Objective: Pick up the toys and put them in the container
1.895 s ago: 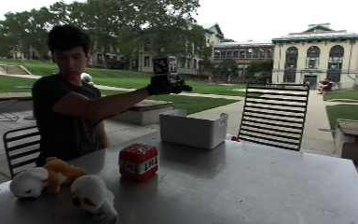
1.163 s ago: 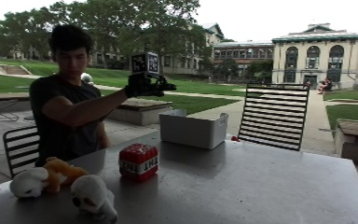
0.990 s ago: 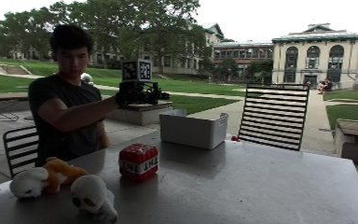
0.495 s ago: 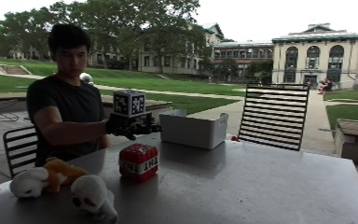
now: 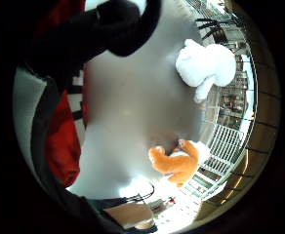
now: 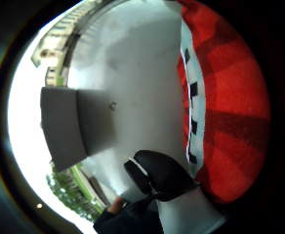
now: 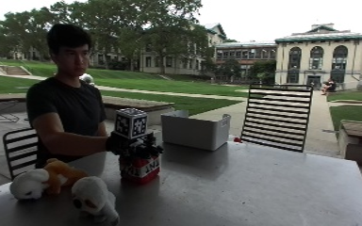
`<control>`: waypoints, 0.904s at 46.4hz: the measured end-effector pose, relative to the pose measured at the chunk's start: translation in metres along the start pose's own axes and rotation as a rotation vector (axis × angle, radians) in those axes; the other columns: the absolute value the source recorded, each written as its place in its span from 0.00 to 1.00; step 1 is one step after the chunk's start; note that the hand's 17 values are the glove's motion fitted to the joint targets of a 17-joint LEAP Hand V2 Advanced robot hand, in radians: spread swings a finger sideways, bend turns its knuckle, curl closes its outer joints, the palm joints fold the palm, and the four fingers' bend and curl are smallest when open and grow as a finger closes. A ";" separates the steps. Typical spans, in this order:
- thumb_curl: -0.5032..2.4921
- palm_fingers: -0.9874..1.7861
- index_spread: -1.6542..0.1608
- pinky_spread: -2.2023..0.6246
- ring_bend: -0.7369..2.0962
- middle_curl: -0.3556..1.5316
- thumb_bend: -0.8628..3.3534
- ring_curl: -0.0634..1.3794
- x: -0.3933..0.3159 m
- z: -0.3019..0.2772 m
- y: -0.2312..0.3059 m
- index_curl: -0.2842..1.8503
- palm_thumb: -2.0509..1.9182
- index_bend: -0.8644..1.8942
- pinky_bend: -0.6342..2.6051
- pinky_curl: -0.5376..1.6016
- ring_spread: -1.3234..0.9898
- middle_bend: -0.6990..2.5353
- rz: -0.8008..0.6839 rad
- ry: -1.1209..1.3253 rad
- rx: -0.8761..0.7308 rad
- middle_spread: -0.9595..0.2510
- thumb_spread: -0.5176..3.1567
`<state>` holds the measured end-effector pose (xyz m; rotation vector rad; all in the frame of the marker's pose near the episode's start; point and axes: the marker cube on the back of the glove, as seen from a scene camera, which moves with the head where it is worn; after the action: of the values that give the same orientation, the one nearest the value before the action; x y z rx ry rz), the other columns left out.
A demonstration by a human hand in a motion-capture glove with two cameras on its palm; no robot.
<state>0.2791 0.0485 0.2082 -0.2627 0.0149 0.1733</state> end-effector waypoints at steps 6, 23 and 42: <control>0.25 0.33 0.72 0.79 0.33 0.30 0.23 0.12 0.004 0.010 -0.002 0.26 0.59 0.37 0.56 0.48 0.55 0.25 0.006 0.019 -0.003 0.75 0.44; 0.29 0.61 0.72 0.66 0.53 0.32 0.28 0.24 0.011 0.036 -0.003 0.25 0.69 0.34 0.57 0.44 0.47 0.31 0.068 -0.040 -0.039 0.68 0.48; 0.36 0.82 0.75 0.61 0.62 0.43 0.30 0.34 0.008 0.021 -0.006 0.27 0.76 0.41 0.44 0.40 0.41 0.46 0.065 0.000 0.175 0.59 0.38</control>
<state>0.2883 0.0494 0.2298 -0.0880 0.0389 0.2353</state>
